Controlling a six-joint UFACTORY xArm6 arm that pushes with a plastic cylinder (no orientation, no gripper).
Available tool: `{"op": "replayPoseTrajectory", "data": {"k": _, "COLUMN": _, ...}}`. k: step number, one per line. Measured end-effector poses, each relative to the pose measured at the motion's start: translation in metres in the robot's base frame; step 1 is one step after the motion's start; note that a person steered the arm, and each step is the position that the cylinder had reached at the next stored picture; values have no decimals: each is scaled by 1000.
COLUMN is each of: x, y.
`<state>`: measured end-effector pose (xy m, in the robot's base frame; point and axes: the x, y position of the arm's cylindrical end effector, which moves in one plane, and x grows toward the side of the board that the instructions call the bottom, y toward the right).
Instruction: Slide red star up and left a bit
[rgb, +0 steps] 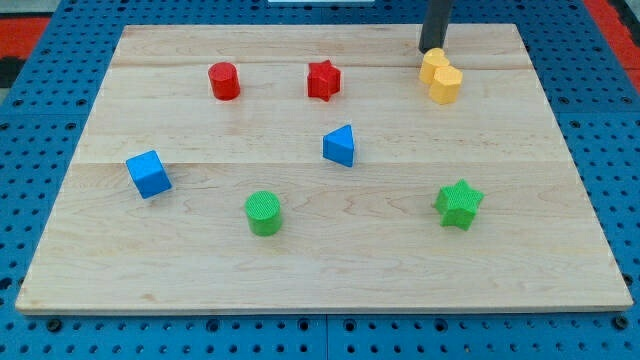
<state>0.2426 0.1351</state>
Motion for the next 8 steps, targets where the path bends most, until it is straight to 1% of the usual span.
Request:
{"op": "replayPoseTrajectory", "data": {"k": 1, "x": 1, "y": -57}}
{"op": "replayPoseTrajectory", "data": {"k": 2, "x": 1, "y": -72}}
{"op": "replayPoseTrajectory", "data": {"k": 3, "x": 12, "y": -41}}
{"op": "replayPoseTrajectory", "data": {"k": 4, "x": 20, "y": -38}}
{"op": "replayPoseTrajectory", "data": {"k": 5, "x": 61, "y": -39}}
{"op": "replayPoseTrajectory", "data": {"k": 6, "x": 62, "y": -42}}
{"op": "replayPoseTrajectory", "data": {"k": 7, "x": 69, "y": -61}}
{"op": "replayPoseTrajectory", "data": {"k": 8, "x": 69, "y": -61}}
